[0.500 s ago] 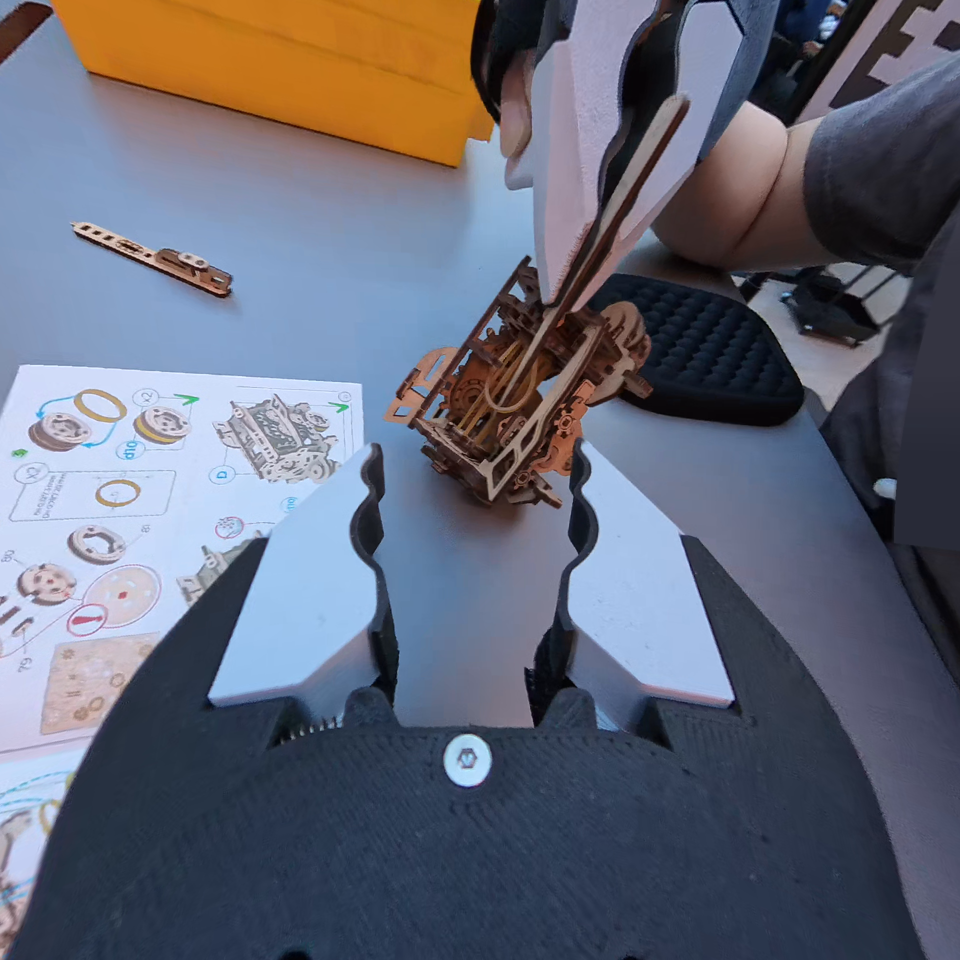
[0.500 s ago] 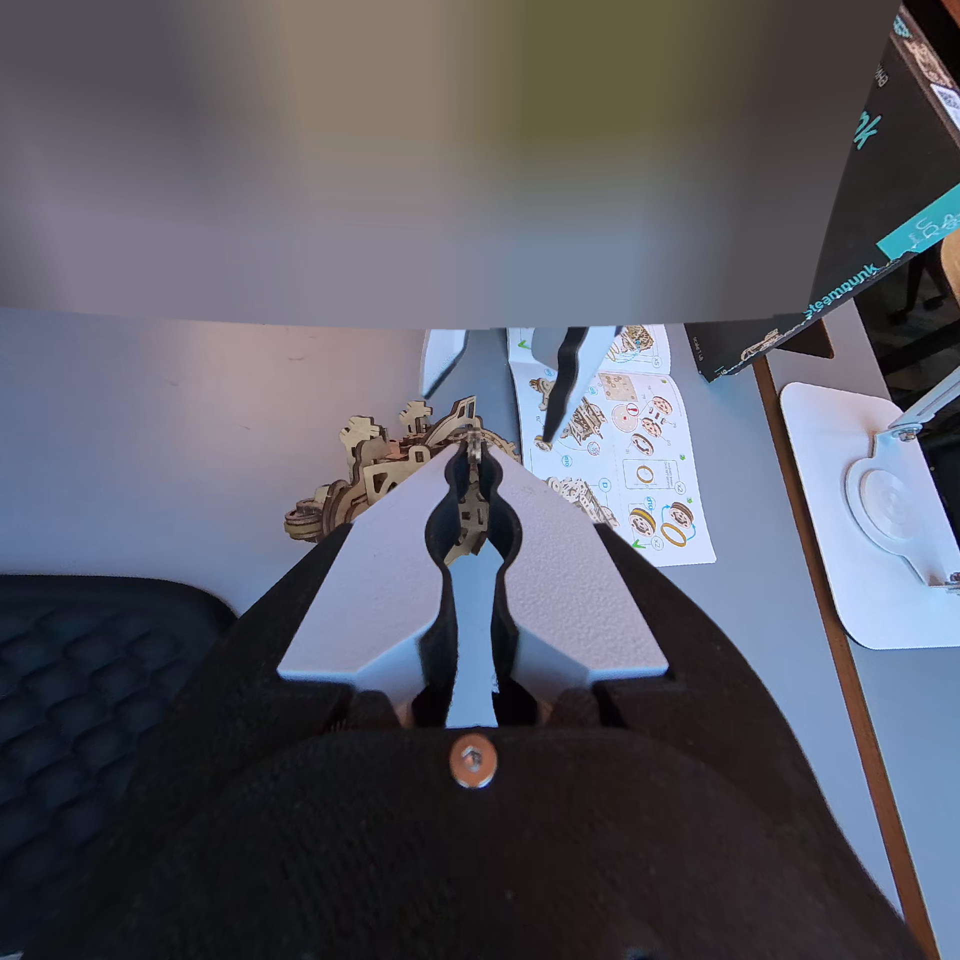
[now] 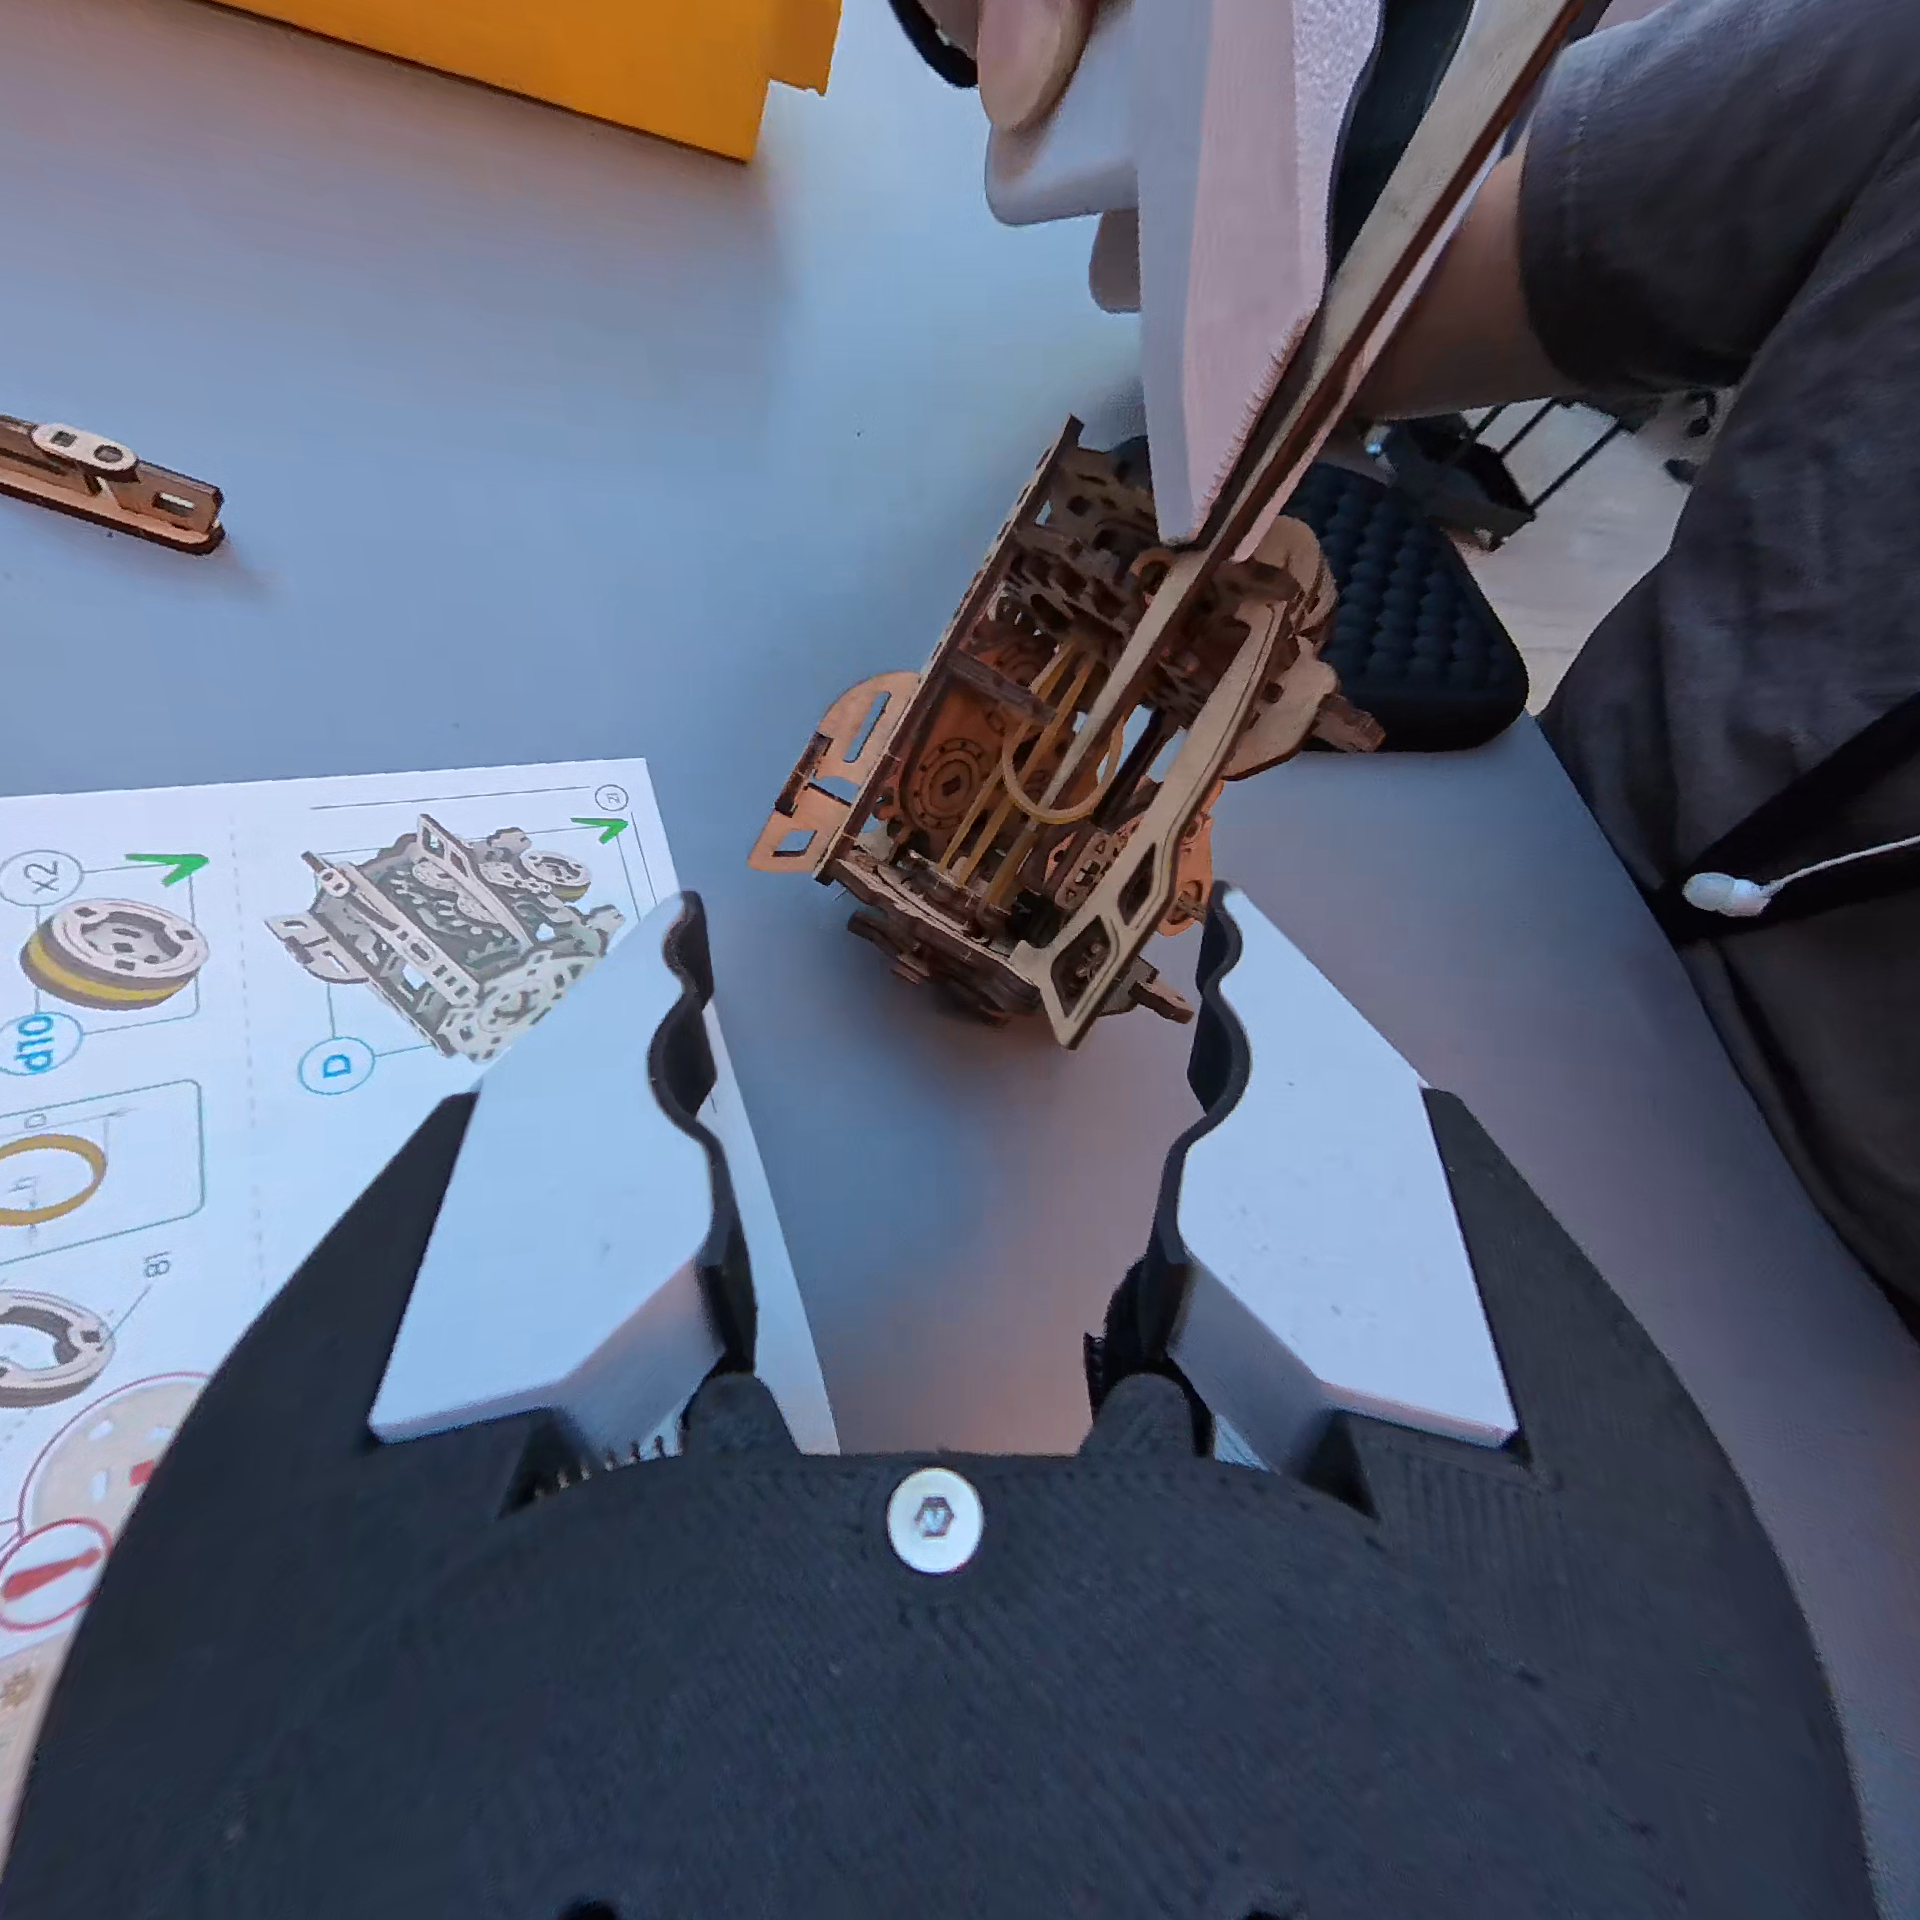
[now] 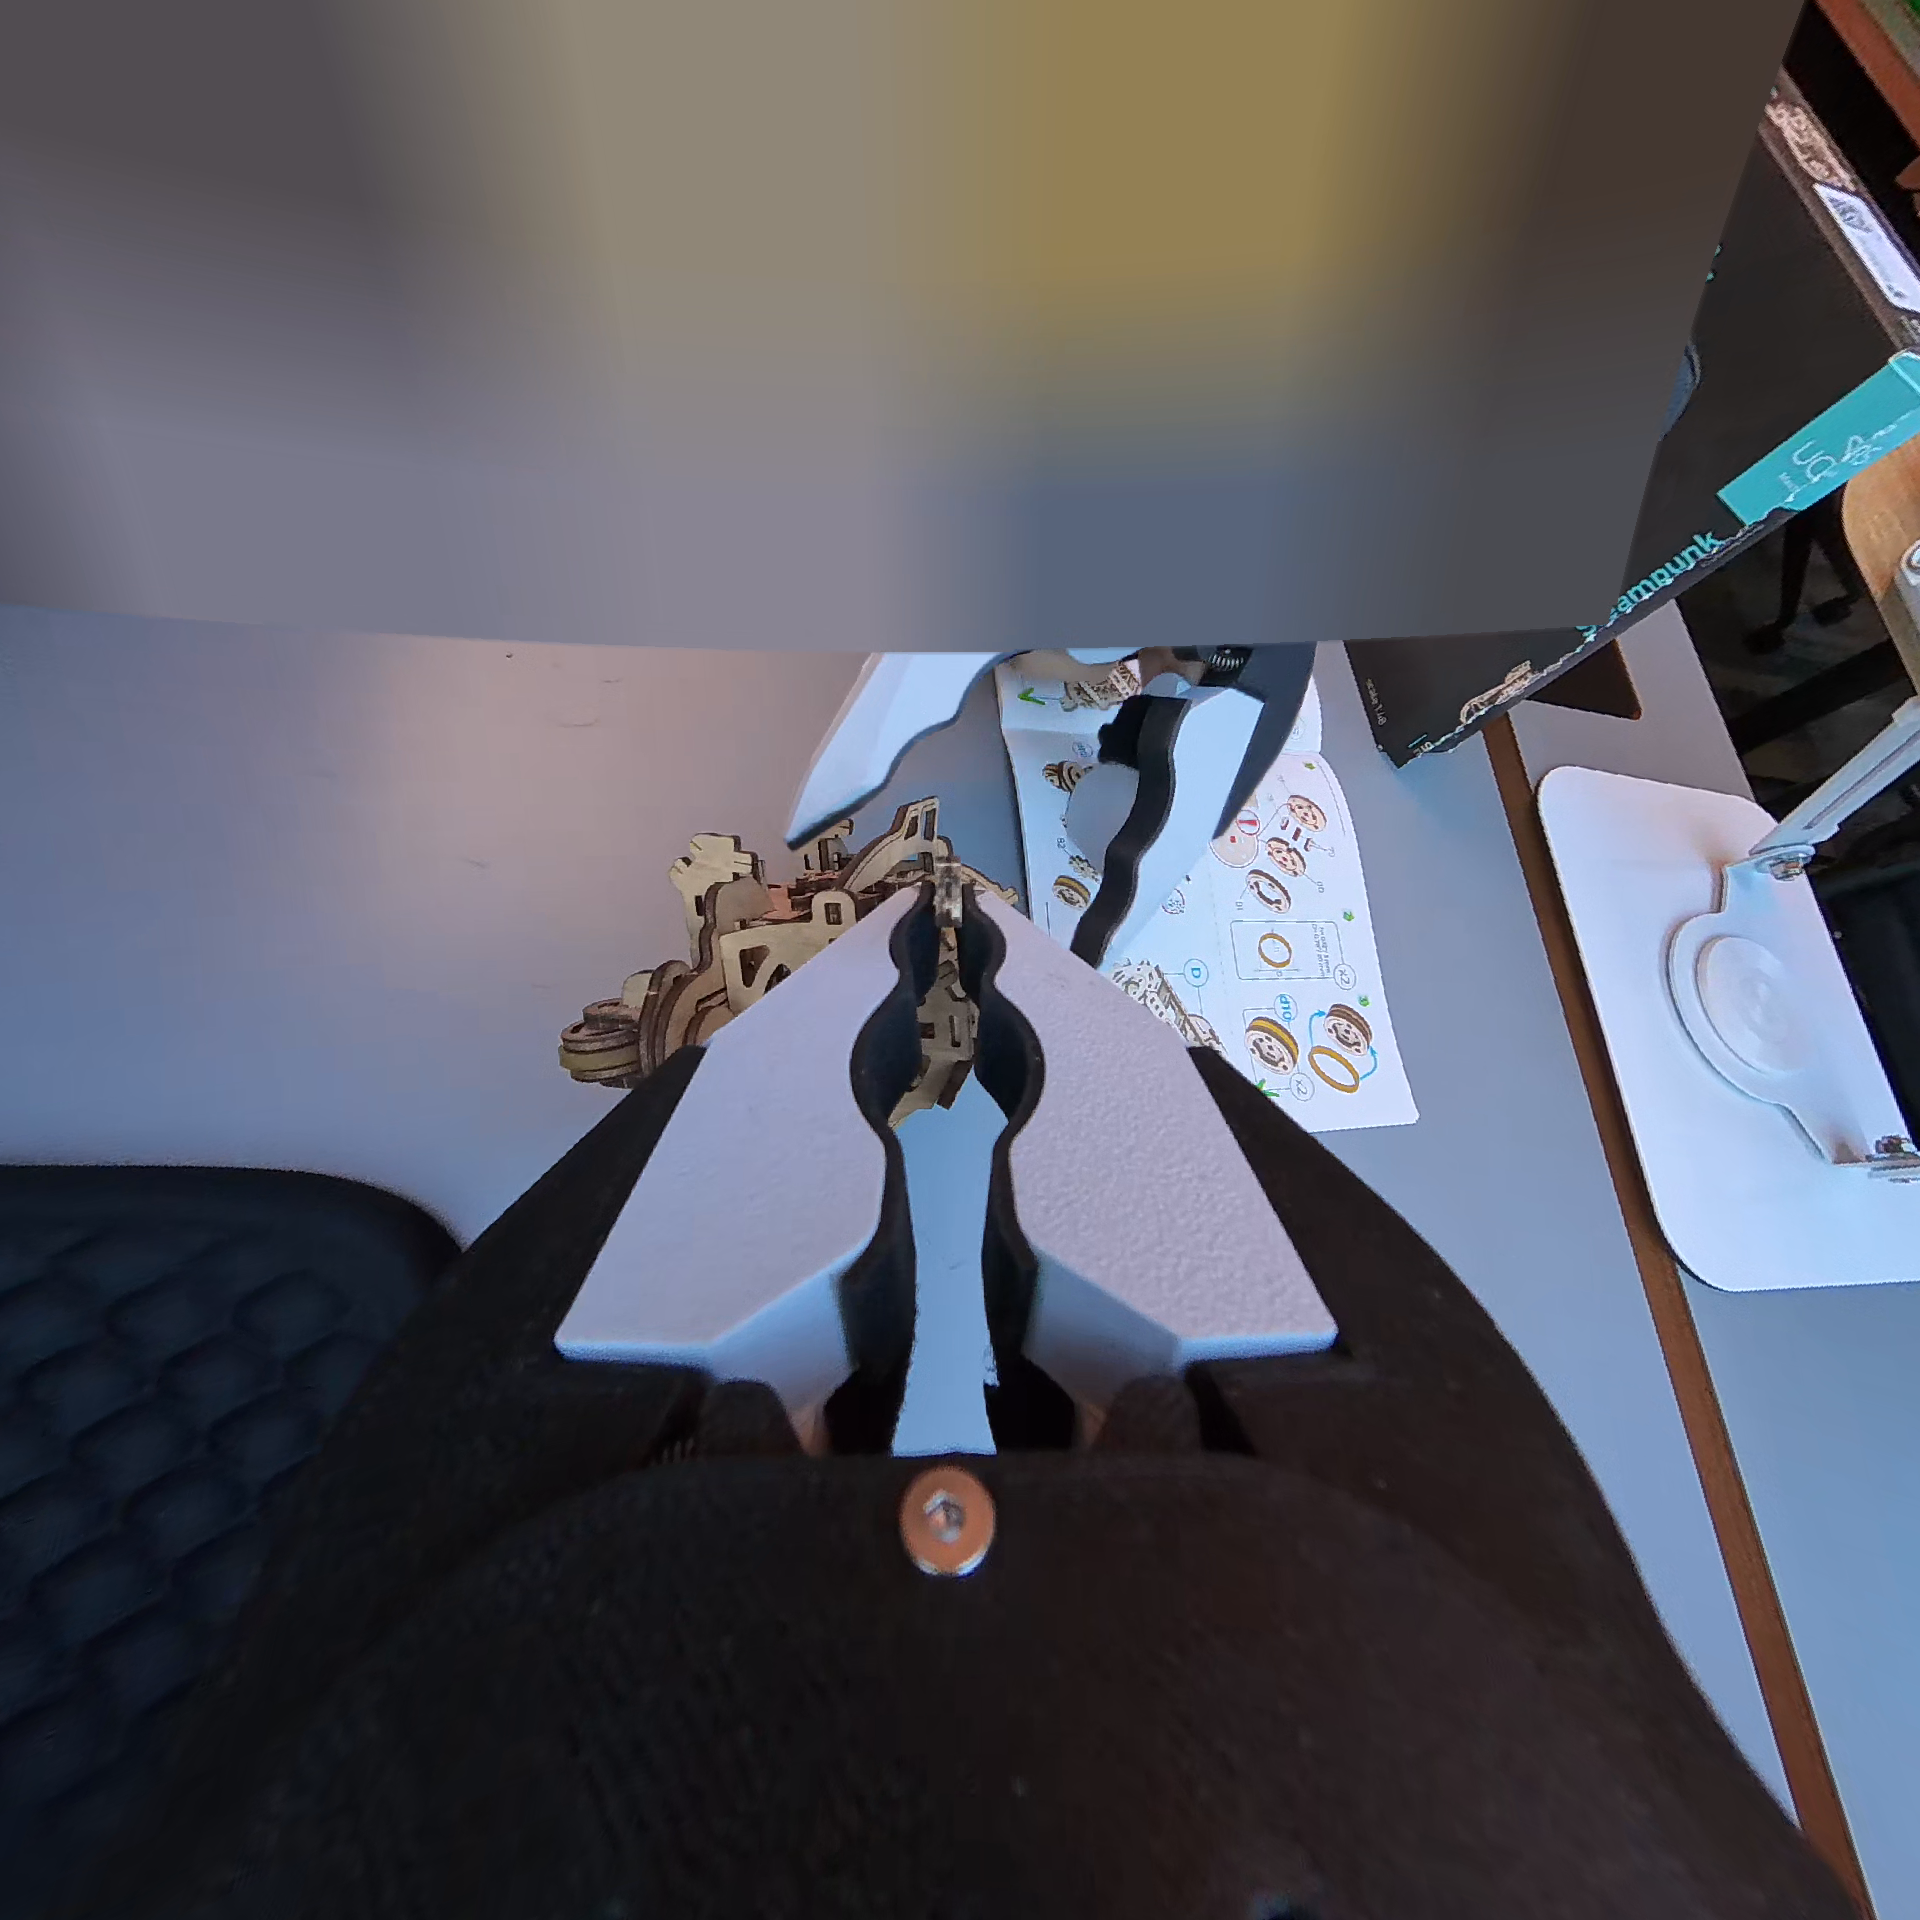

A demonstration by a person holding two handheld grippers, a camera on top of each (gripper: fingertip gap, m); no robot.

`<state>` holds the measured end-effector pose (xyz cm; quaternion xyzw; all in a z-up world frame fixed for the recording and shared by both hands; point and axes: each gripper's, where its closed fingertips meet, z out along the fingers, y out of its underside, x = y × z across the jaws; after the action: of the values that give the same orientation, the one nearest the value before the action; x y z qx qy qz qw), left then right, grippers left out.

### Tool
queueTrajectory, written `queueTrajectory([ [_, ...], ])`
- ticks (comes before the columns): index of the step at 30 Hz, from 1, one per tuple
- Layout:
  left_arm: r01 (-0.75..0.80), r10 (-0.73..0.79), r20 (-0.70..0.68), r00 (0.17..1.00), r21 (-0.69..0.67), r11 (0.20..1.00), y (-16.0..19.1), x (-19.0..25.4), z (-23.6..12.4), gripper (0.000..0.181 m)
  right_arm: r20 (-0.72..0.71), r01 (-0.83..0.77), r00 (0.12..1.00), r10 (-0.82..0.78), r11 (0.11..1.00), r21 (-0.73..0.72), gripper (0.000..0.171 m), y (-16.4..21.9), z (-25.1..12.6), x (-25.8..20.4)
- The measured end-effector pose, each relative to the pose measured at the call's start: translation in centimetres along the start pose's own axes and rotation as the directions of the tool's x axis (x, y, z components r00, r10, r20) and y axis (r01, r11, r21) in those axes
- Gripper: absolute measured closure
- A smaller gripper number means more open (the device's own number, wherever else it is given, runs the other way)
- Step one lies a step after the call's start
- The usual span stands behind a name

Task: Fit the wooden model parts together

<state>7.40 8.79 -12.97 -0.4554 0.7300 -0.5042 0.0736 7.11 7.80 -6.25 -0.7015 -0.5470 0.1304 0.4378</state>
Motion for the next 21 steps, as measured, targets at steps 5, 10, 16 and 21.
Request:
queueTrajectory([
  [5,0.015,-0.01,-0.065,0.998,0.07,0.997,-1.0,0.7,0.0,0.105,0.006,-0.005,1.0,0.005,1.0,-0.023,0.17,0.4,0.1,0.0],
  [10,-0.015,0.022,-0.06,0.998,0.11,0.994,-1.9,1.4,0.3,0.117,0.017,0.018,1.0,-0.016,0.996,-0.083,0.17,0.6,-0.2,-0.7],
  [16,-0.062,0.063,-0.013,0.998,0.086,0.994,-1.8,2.6,1.1,0.122,0.029,0.023,0.999,-0.019,0.989,-0.149,0.17,0.6,-1.4,-2.1],
  [21,-0.084,0.082,0.036,0.996,0.056,0.995,-1.5,3.2,1.7,0.122,0.02,0.023,1.0,-0.019,0.981,-0.194,0.17,0.6,-2.3,-3.2],
])
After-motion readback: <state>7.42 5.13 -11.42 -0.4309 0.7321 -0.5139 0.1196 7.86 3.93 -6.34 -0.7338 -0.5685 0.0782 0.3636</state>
